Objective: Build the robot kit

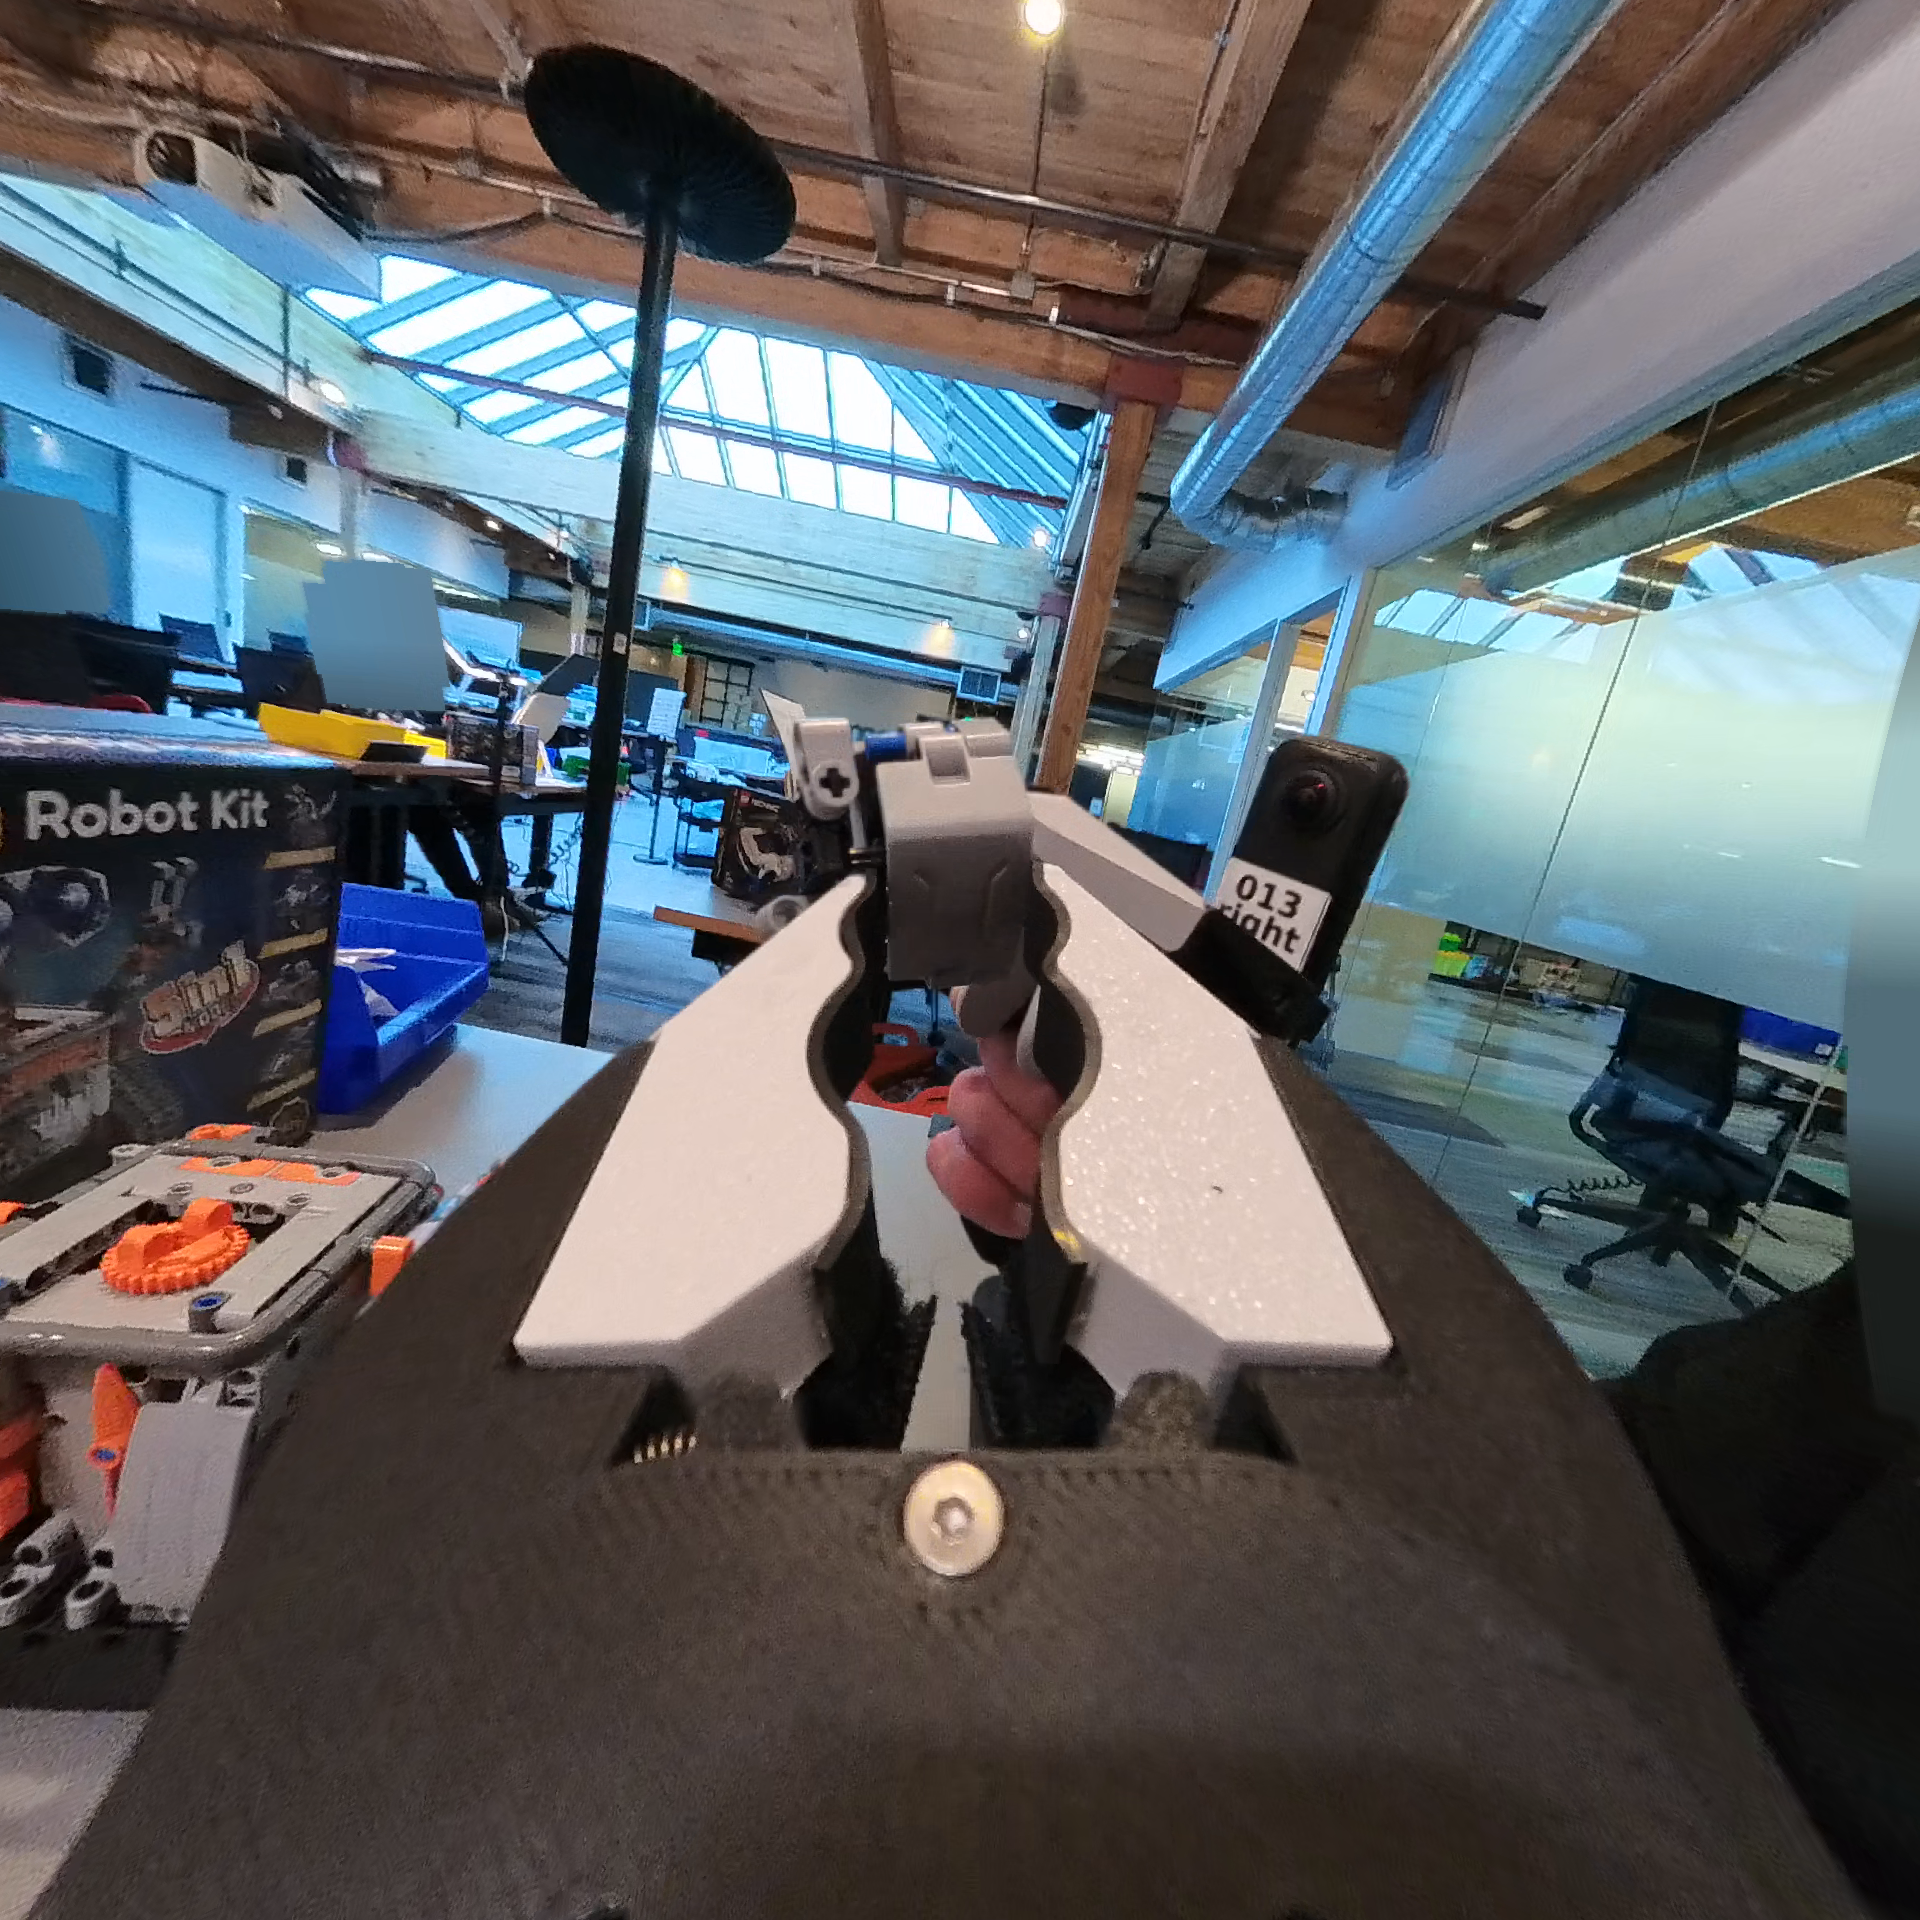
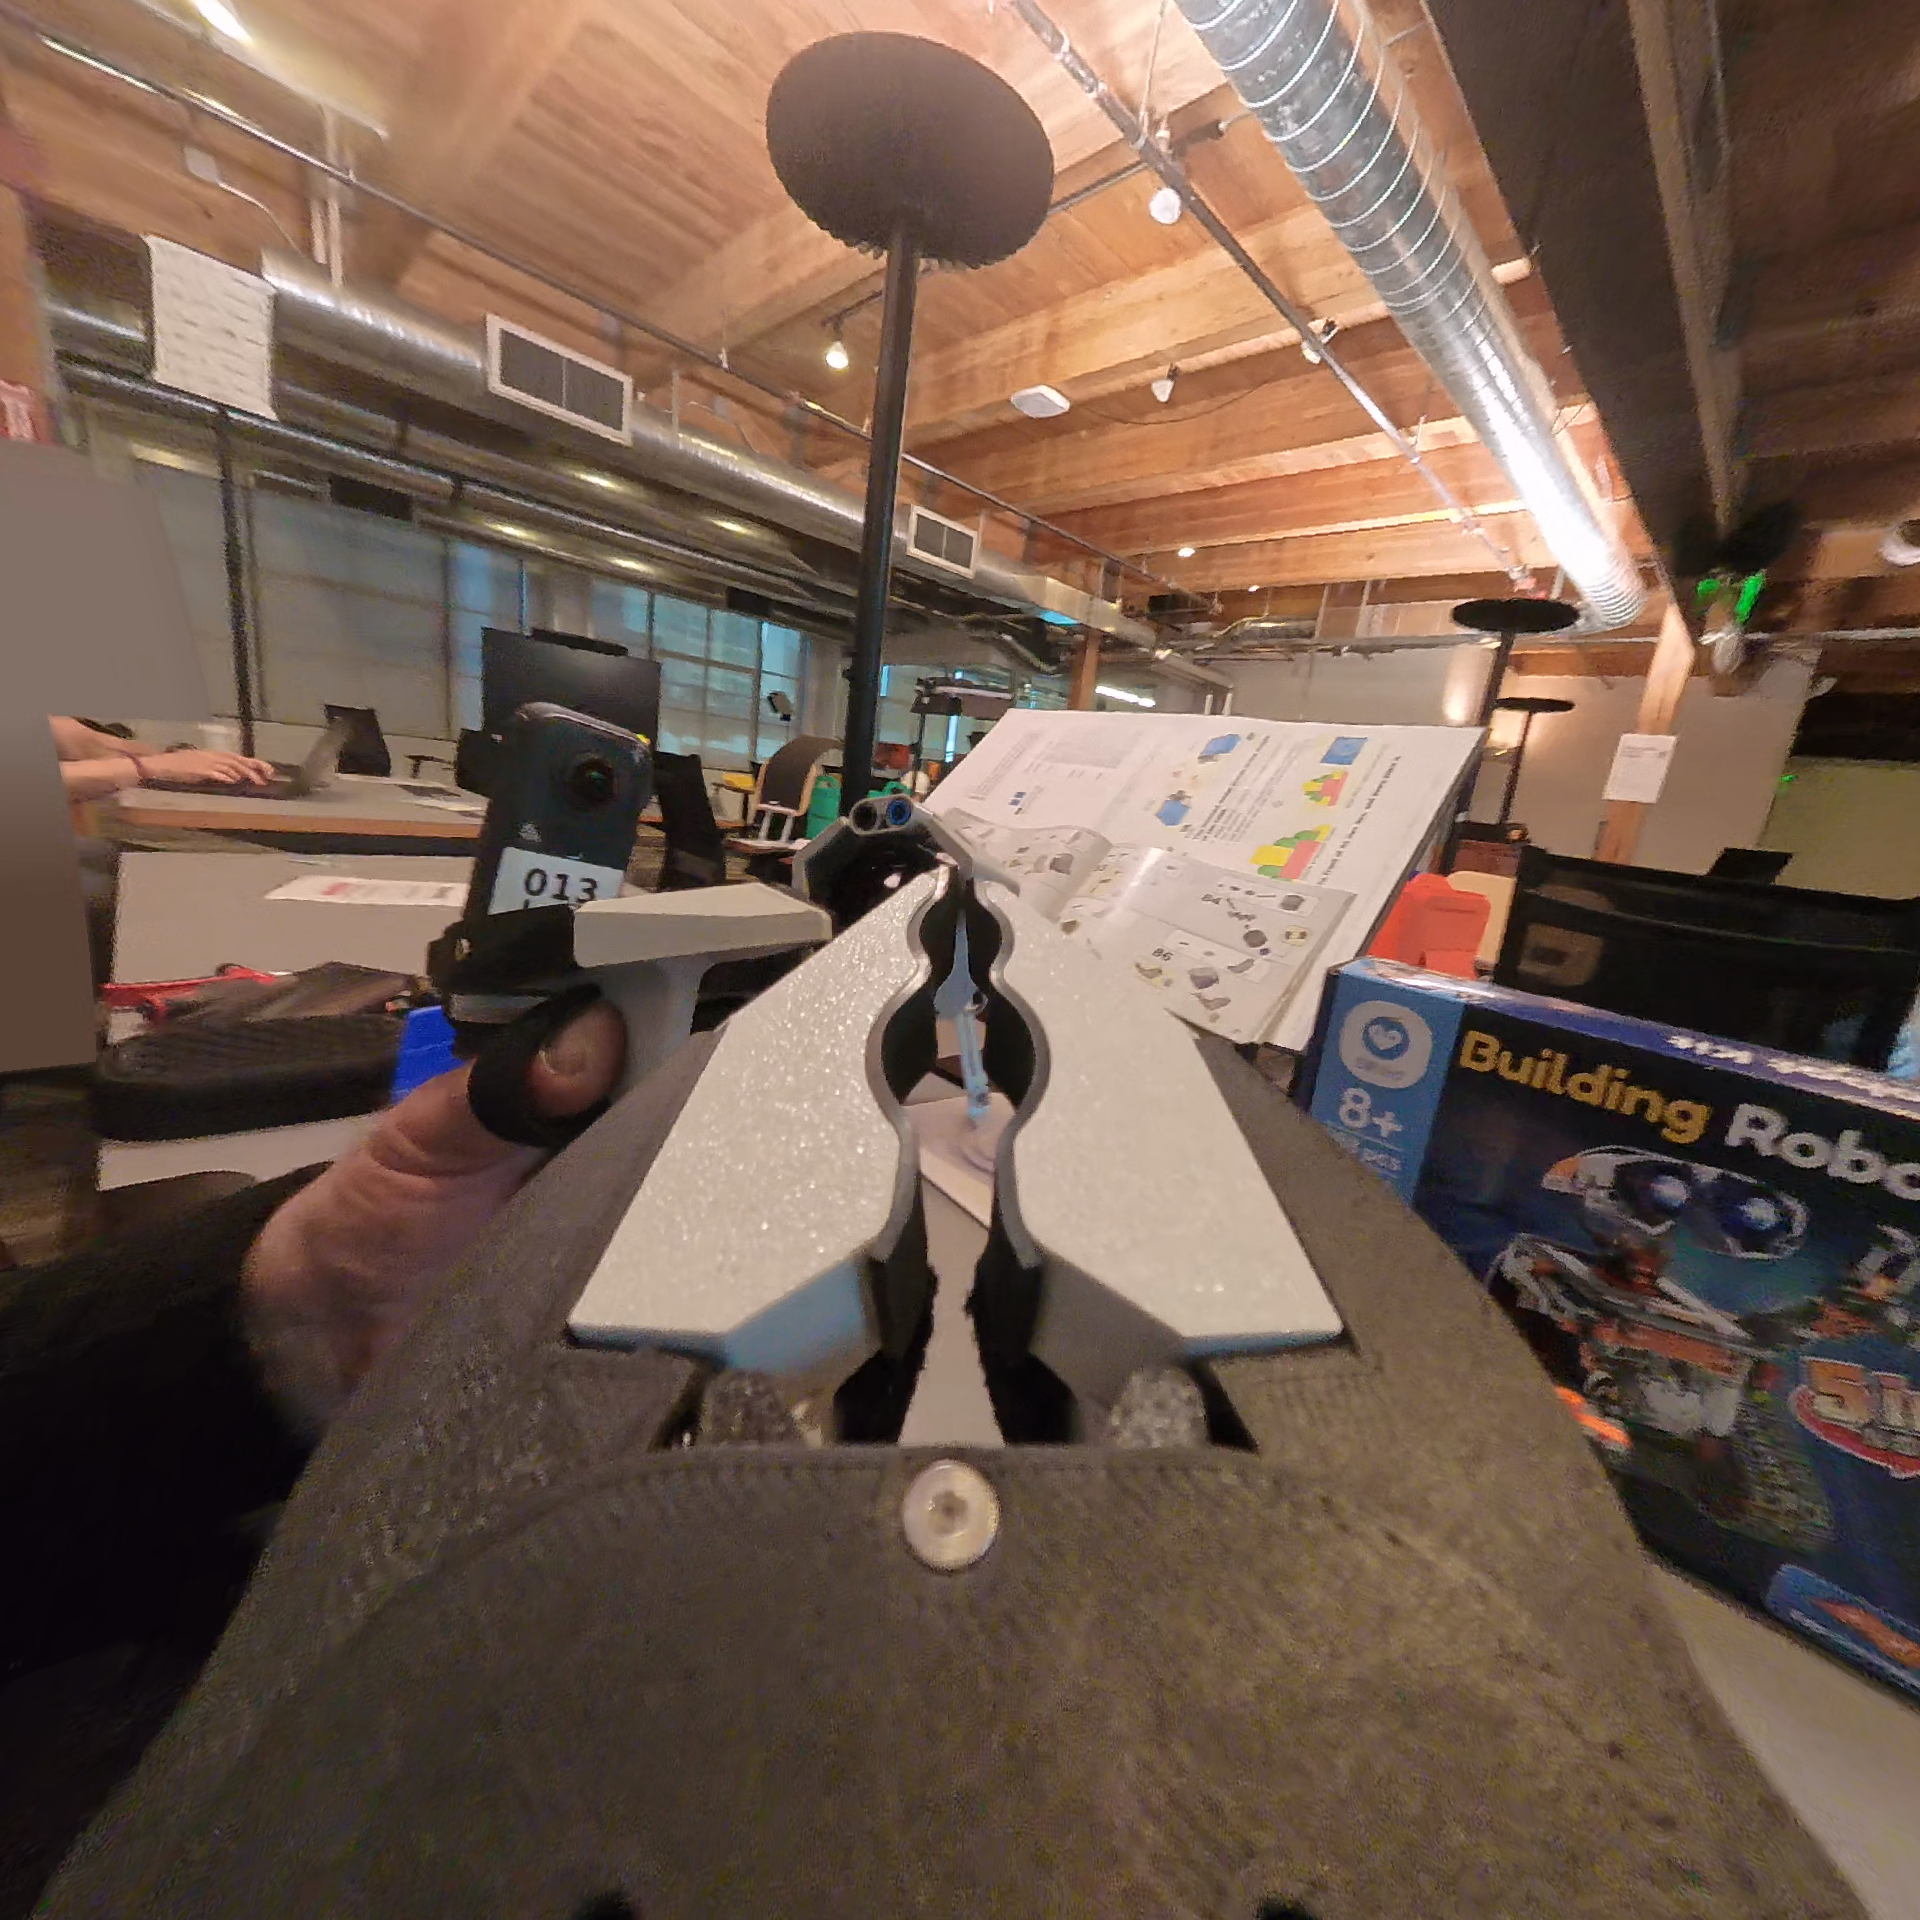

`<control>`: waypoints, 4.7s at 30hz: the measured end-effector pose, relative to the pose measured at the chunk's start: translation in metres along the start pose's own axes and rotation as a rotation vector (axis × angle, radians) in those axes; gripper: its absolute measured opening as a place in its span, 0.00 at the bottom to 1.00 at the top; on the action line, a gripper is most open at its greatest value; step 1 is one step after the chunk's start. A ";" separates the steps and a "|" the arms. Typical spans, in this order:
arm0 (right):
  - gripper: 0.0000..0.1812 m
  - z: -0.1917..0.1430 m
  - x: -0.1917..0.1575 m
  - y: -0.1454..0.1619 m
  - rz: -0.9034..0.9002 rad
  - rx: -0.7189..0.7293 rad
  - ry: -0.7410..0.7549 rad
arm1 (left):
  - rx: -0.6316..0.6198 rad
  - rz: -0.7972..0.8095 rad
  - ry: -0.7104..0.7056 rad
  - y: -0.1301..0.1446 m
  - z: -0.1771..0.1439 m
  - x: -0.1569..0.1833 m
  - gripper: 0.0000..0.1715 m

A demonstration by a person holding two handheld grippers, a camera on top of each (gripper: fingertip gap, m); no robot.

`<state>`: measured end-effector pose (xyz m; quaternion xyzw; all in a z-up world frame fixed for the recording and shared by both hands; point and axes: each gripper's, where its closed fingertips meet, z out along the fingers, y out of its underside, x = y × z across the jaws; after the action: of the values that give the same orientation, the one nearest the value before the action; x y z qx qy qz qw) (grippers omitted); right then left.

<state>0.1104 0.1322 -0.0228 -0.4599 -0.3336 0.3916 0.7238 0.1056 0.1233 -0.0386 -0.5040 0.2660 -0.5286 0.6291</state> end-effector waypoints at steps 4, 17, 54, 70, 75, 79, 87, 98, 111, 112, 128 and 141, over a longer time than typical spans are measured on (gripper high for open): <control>0.00 -0.001 -0.002 0.004 0.084 0.005 -0.050 | 0.035 -0.074 0.045 -0.002 -0.003 -0.002 0.14; 0.05 -0.003 -0.007 0.022 0.013 -0.109 0.028 | 0.068 -0.008 -0.044 -0.003 -0.002 -0.007 0.14; 0.00 -0.019 -0.014 0.013 -0.339 -0.097 0.166 | 0.017 0.035 0.007 0.011 0.005 0.007 0.14; 0.00 -0.019 -0.007 0.018 0.173 -0.008 -0.011 | -0.122 0.398 -0.143 0.017 0.006 0.004 0.14; 0.00 -0.017 -0.005 0.017 0.268 0.024 -0.052 | -0.157 0.492 -0.169 0.016 0.006 0.002 0.14; 0.00 -0.015 -0.004 0.022 0.328 0.024 -0.071 | -0.201 0.583 -0.200 0.018 0.004 -0.003 0.14; 0.00 -0.013 0.000 0.029 0.375 0.031 -0.121 | -0.251 0.622 -0.222 0.022 0.003 -0.010 0.14; 0.00 -0.014 -0.002 0.030 -0.030 -0.012 0.012 | -0.344 0.542 -0.245 0.042 -0.004 -0.023 0.15; 0.03 -0.014 0.010 0.036 -0.322 -0.118 0.187 | -0.334 0.413 -0.275 0.046 0.000 -0.026 0.14; 0.03 -0.014 0.010 0.038 -0.306 -0.123 0.180 | -0.335 0.414 -0.275 0.046 0.000 -0.026 0.14; 0.01 -0.022 0.002 0.034 -0.003 -0.090 -0.124 | -0.472 0.487 -0.139 0.058 0.001 -0.013 0.14; 0.07 -0.029 0.002 0.054 0.036 -0.203 -0.261 | -0.596 0.582 -0.098 0.073 -0.011 -0.019 0.13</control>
<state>0.1214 0.1368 -0.0833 -0.4819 -0.4543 0.4253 0.6168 0.1198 0.1319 -0.1134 -0.5923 0.5085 -0.2042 0.5907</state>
